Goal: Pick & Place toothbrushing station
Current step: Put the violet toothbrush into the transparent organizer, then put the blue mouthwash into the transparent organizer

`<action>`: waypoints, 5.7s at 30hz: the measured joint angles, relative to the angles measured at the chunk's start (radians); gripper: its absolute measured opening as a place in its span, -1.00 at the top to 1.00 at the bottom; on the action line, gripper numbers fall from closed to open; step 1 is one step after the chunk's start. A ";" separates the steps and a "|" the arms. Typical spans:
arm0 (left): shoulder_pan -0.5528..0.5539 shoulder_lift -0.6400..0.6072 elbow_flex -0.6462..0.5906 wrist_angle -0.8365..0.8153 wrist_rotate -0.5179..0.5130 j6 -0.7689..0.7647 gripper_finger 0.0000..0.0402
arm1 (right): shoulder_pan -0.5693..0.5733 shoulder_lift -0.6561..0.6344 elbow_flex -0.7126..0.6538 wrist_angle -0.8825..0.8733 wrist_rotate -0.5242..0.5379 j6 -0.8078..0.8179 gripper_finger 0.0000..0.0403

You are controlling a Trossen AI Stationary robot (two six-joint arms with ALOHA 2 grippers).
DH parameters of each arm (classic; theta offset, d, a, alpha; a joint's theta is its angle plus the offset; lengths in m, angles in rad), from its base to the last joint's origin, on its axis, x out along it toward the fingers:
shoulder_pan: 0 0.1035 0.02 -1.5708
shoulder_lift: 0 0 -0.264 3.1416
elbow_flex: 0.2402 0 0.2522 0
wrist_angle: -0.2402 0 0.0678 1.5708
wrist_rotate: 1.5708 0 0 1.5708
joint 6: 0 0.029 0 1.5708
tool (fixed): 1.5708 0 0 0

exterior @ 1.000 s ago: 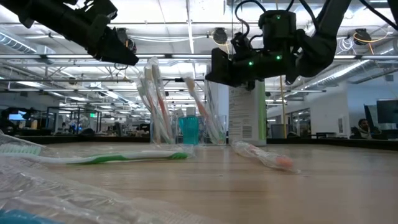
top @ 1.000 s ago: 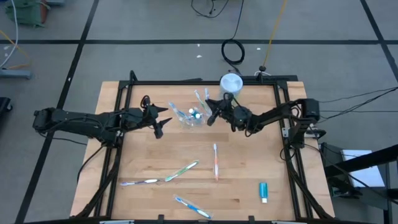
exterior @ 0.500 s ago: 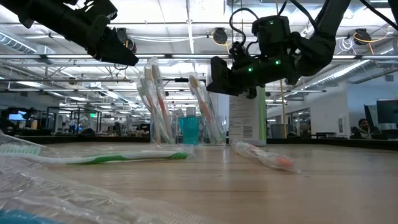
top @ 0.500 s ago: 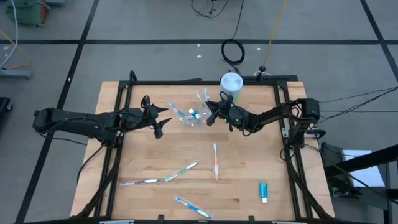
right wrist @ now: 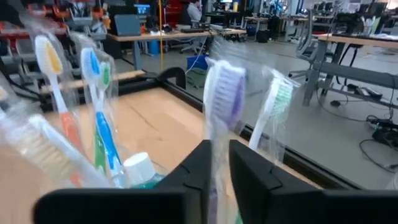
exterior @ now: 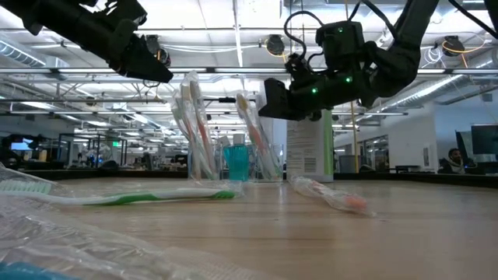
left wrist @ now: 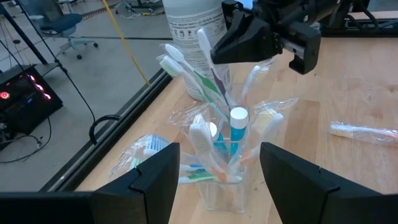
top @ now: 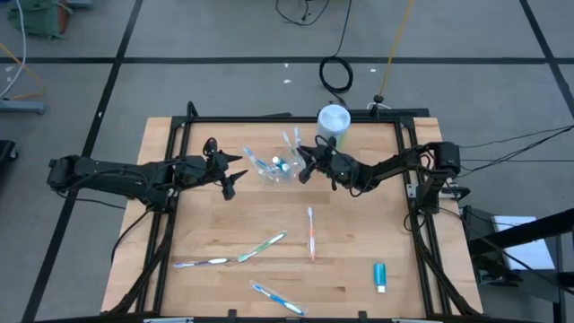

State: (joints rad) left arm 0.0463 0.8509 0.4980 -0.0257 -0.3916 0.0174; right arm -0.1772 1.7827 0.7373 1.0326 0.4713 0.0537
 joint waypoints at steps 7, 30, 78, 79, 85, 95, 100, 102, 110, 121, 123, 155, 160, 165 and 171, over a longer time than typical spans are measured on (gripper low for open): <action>0.000 0.000 0.000 0.000 0.000 0.000 -0.14 | 0.000 0.000 0.000 0.003 0.000 -0.017 0.39; 0.000 0.000 0.000 -0.002 0.000 -0.021 -0.14 | 0.184 -0.318 0.000 -0.587 0.102 -0.004 0.19; -0.001 0.000 0.000 -0.009 0.000 -0.071 -0.14 | 0.867 -0.489 0.001 -1.359 -0.966 2.257 0.35; -0.001 0.000 0.000 -0.011 0.000 -0.071 -0.14 | 0.867 -0.472 0.001 -1.339 -0.968 2.257 0.35; -0.001 0.000 0.000 -0.044 0.000 -0.071 -0.14 | 0.874 -0.348 0.001 -1.187 -0.974 2.258 0.34; -0.001 0.000 0.000 -0.053 0.000 -0.065 -0.14 | 0.906 -0.228 0.009 -1.137 -1.092 2.306 0.34; -0.001 0.000 0.000 -0.053 0.000 -0.065 -0.14 | 0.912 -0.228 0.009 -1.201 -1.017 2.305 0.34; -0.001 0.000 0.000 -0.054 0.000 -0.066 -0.14 | 0.912 -0.228 0.009 -1.216 -1.020 2.307 0.34; -0.001 0.000 0.000 -0.054 0.000 -0.066 -0.14 | 0.912 -0.228 0.009 -1.353 -0.967 2.303 0.36; -0.001 0.000 0.000 -0.053 0.000 -0.066 -0.14 | 0.910 -0.230 0.013 -1.461 -0.814 2.166 0.52; -0.001 0.000 0.000 -0.053 0.000 -0.066 -0.14 | 0.910 -0.230 0.013 -1.476 -0.813 2.123 0.50; -0.002 0.003 0.000 0.032 0.406 0.107 -0.14 | 0.413 -0.401 0.032 -0.884 -0.362 0.715 0.53; -0.003 0.093 0.000 0.247 0.514 0.153 -0.14 | 0.326 -0.401 0.032 -0.869 -0.372 0.546 0.53; -0.003 0.277 0.001 0.482 0.526 0.183 -0.14 | 0.276 -0.401 0.032 -0.813 -0.414 0.412 0.53; -0.003 0.469 0.000 0.793 0.520 0.081 -0.14 | 0.263 -0.401 0.032 -0.743 -0.364 0.262 0.51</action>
State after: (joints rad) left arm 0.0437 1.3200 0.4984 0.7671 0.1281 0.0984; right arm 0.0860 1.3819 0.7689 0.2895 0.1073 0.3152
